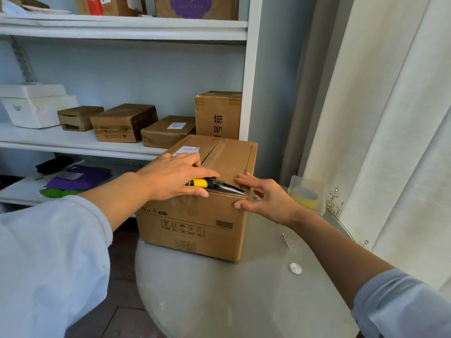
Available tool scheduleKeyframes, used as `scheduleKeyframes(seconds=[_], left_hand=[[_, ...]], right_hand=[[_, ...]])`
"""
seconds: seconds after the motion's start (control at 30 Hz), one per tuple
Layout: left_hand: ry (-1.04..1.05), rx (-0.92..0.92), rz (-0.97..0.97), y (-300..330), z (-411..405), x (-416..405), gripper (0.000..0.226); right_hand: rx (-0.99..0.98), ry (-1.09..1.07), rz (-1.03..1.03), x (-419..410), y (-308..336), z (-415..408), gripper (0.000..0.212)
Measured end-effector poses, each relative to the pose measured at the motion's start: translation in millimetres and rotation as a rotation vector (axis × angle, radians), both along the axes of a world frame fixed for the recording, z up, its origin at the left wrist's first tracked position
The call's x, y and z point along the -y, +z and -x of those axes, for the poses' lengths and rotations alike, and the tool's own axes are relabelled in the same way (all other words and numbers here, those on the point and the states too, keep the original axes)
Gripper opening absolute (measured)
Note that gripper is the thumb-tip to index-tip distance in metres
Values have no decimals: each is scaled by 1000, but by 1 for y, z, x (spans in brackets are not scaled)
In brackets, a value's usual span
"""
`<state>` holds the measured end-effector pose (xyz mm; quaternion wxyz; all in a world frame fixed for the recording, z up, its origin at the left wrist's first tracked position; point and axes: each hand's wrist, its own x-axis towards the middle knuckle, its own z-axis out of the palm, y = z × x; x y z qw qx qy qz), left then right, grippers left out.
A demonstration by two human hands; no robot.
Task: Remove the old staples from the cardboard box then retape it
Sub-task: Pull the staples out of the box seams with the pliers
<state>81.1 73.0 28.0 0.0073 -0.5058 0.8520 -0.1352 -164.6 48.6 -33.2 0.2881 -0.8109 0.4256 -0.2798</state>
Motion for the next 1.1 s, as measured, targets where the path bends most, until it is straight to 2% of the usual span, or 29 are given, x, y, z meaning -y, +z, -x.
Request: scheduleKeyframes(seconds=[0.27, 0.37, 0.5, 0.63, 1.1], left_hand=[[16, 0, -31, 5, 7, -1, 53], [19, -15, -14, 1, 7, -3, 51], [29, -30, 63, -9, 8, -11, 49], [53, -52, 102, -11, 11, -16, 50], [100, -142, 164, -24, 29, -15, 51]], right_hand=[[-31, -2, -12, 2, 1, 1, 70], [-65, -45, 56, -4, -3, -2, 67], [48, -172, 148, -18, -14, -6, 63], [157, -291, 145, -24, -20, -11, 61], [243, -497, 197, -30, -19, -9, 39]])
